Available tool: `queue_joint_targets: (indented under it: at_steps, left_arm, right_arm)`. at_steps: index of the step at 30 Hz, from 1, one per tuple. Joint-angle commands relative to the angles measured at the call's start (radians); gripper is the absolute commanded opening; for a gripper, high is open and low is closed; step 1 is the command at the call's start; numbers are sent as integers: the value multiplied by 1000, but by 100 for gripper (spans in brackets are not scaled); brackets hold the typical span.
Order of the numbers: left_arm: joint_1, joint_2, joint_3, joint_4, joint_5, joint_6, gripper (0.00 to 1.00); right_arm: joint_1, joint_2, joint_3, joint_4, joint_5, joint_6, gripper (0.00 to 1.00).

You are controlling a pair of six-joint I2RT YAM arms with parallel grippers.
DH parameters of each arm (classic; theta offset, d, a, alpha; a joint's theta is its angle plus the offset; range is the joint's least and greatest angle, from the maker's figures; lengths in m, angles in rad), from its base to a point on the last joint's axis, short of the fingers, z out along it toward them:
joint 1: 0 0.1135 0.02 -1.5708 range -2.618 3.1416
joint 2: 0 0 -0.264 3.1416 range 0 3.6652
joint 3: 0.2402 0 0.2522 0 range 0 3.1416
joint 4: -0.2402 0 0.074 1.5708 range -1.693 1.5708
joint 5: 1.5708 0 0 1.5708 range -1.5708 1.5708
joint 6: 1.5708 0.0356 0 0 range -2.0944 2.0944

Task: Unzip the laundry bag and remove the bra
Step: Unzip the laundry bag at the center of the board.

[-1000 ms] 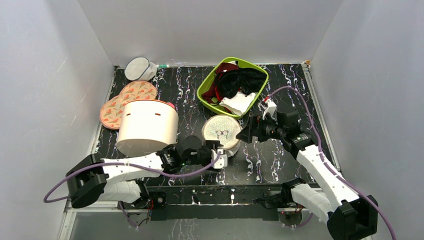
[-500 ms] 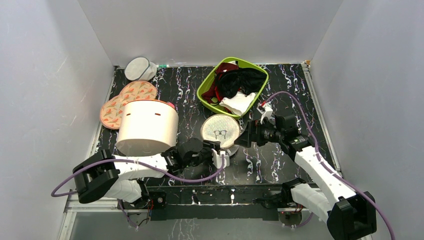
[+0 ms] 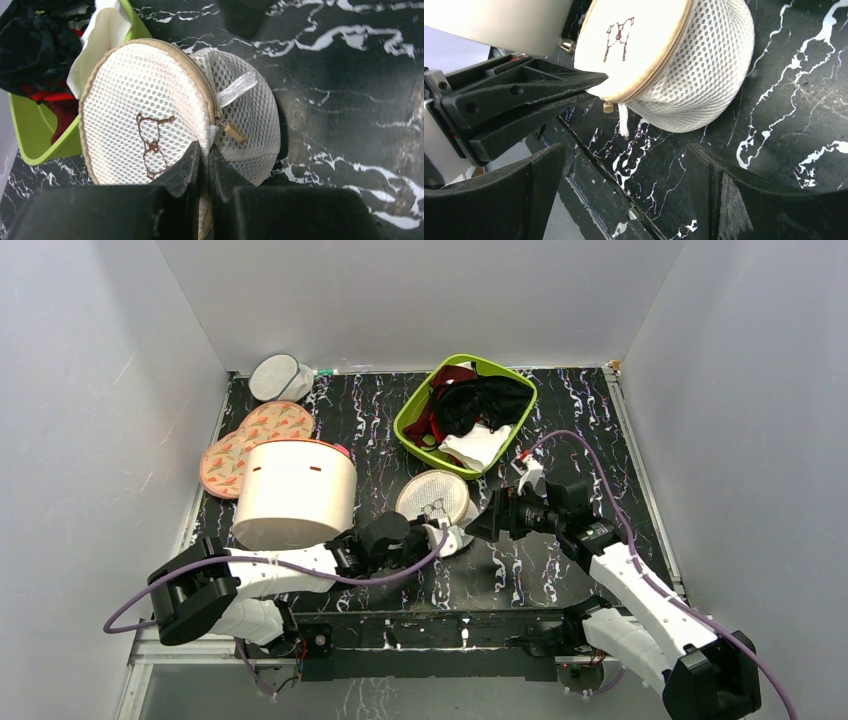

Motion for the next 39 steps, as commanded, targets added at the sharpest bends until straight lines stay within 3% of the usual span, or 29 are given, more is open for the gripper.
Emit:
queue_joint_targets:
  at_steps: [1,3,8,11,13,16,21,25,27,39]
  left_arm:
    - [-3,-20,116,-97,-106,-236,0]
    - [-2,-31,148,-149,-151,-306,0]
    - [12,-114,197,-297,-106,-347,0]
    - [19,-154,197,-340,-105,-370,0]
    - [19,-168,189,-345,-141,-386,0]
    - [19,-191,203,-357,-173,-403,0]
    - [27,-176,227,-376,-145,-431,0]
    - [29,-133,239,-374,-178,-458,0]
    - [30,-117,250,-384,-178,-473,0]
    - [35,-124,260,-388,-144,-483,0]
  right_arm:
    - [74,-48,1,109,111,-13,82]
    - [124,-50,-24,174,194,-7,77]
    - [331,-56,-85,392,410,-7,83]
    - [428,-24,-71,437,484,-103,83]
    - [484,-22,-63,428,614,-195,83]
    - [511,-47,-82,469,737,-303,84]
    - [512,-96,-174,661,631,-534,83]
    - [512,-97,-185,683,467,-616,74]
    - [515,-94,-224,712,399,-648,63]
    - [528,-68,-305,925,417,-646,53]
